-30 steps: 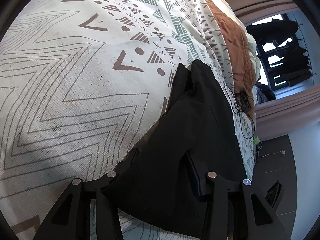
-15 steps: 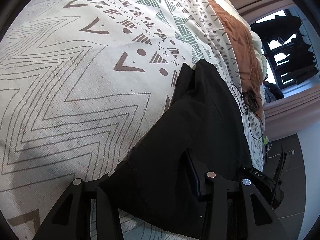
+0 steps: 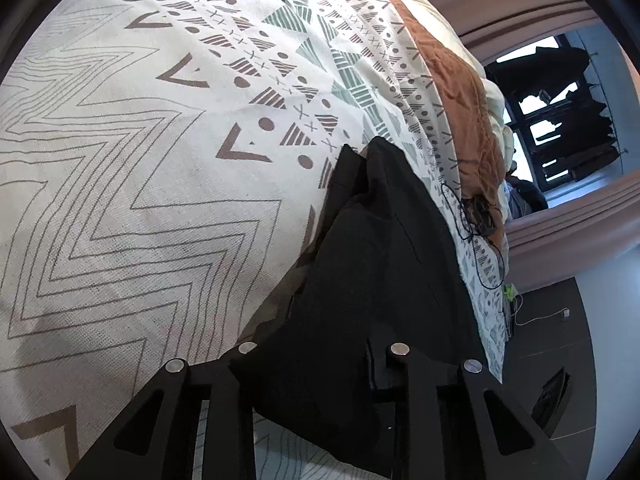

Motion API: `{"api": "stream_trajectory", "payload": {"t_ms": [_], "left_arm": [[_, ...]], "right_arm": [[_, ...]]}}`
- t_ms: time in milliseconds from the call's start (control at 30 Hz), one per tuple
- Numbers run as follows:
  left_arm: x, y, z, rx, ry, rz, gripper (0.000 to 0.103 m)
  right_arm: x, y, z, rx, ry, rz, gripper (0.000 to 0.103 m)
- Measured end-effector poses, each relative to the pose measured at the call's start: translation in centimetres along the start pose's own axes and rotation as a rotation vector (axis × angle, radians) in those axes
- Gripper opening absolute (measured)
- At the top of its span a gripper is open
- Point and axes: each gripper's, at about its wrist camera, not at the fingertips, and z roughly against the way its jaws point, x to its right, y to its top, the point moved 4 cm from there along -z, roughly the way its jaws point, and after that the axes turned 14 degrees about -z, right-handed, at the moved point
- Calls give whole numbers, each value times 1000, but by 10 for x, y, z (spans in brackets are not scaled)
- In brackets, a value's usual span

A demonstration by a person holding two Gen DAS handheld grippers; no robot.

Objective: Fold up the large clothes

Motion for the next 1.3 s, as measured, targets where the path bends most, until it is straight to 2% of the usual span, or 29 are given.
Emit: {"api": "stream_trajectory", "payload": {"t_ms": [67,200,300,467,733,833,1033,1100,1167,1233,1300], "left_arm": [[7,3,5,18,-25,-3,25],[23,7,15,44,-66,-21,22],[36,11,22,58,-100,-40,20],[67,16,37,92,-172,-84,19],[125,21,50,112,-245,-182,19],[146,22,53,113,-264,-215,19],[189,20,54,110,-295,-280,19],[204,16,53,107,-305,-303,19],[219,12,52,100,-317,-324,19],[234,8,50,92,-327,-348,19],[250,2,45,82,-338,-372,19]], "right_arm": [[6,-11,9,-7,21,-51,88],[13,-30,28,-16,101,-111,94],[11,-42,35,-34,172,-129,94],[7,-61,34,-59,230,-131,94],[13,-79,27,-64,327,-204,94],[27,-86,23,-69,371,-277,93],[44,-90,15,-71,416,-328,80],[44,-91,14,-70,401,-315,69],[57,-96,17,-74,382,-328,45],[71,-100,24,-79,381,-349,29],[77,-101,21,-101,392,-356,27]]}}
